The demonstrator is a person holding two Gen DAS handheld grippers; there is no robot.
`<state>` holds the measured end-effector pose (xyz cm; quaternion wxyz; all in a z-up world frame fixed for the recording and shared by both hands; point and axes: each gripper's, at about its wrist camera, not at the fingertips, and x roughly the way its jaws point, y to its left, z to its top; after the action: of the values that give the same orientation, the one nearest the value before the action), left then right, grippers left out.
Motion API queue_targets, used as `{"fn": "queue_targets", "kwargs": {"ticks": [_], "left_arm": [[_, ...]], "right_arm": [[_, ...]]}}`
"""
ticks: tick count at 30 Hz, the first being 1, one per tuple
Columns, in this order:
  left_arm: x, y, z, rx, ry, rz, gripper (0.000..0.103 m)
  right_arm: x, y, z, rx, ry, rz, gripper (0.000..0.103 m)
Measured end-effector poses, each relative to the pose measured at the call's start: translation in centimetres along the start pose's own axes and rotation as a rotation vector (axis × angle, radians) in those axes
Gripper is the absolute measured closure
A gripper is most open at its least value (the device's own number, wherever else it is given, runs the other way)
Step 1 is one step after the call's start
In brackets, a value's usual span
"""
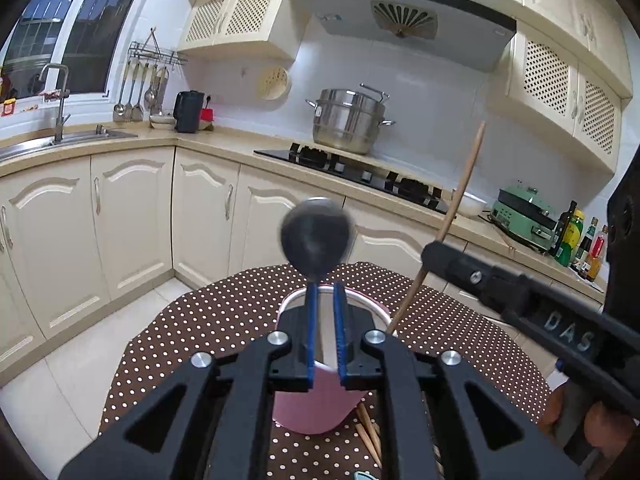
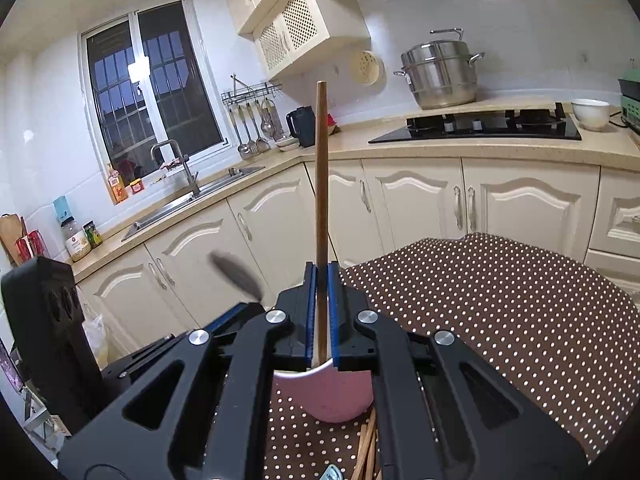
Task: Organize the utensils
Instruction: 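Lower the spoon into the pink cup with the left tool while the right tool drops the chopstick in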
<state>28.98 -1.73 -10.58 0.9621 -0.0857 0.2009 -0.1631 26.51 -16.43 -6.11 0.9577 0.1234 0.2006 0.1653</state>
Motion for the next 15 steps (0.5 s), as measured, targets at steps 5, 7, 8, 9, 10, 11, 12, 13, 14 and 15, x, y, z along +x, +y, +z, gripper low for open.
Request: {"fn": "queue_targets", "kwargs": {"ticks": [5, 7, 8, 9, 10, 11, 12, 13, 14, 15], "left_arm": [[-0.9, 0.0, 0.1, -0.003, -0.012, 0.004, 0.072], [-1.3, 0.1, 0.0, -0.003, -0.011, 0.006, 0.069], [-1.4, 0.1, 0.0, -0.002, -0.011, 0.005, 0.066], [-1.7, 0.1, -0.1, -0.002, -0.01, 0.009, 0.064], [-1.8, 0.1, -0.1, -0.001, -0.009, 0.016, 0.062], [-2.0, 0.0, -0.1, 0.0, -0.009, 0.021, 0.06], [-2.2, 0.0, -0.2, 0.006, -0.008, 0.031, 0.059], [-2.4, 0.0, -0.3, 0.012, -0.007, 0.043, 0.058], [-2.6, -0.1, -0.4, 0.02, -0.005, 0.06, 0.056], [-2.8, 0.0, -0.4, 0.027, -0.002, 0.072, 0.055]], "right_arm": [[-0.1, 0.2, -0.3, -0.004, 0.012, 0.003, 0.097], [-0.2, 0.2, -0.5, -0.007, 0.013, 0.002, 0.097], [-0.2, 0.3, -0.6, -0.008, 0.015, 0.004, 0.096], [-0.3, 0.4, -0.7, -0.009, 0.016, 0.003, 0.096], [-0.3, 0.5, -0.7, -0.01, 0.019, 0.004, 0.096], [-0.3, 0.5, -0.8, -0.011, 0.025, 0.006, 0.096], [-0.2, 0.5, -0.9, -0.012, 0.032, 0.008, 0.096], [-0.2, 0.6, -1.0, -0.013, 0.036, 0.008, 0.096], [-0.2, 0.7, -1.1, -0.014, 0.04, 0.005, 0.096], [-0.2, 0.8, -1.2, -0.016, 0.043, 0.003, 0.096]]}}
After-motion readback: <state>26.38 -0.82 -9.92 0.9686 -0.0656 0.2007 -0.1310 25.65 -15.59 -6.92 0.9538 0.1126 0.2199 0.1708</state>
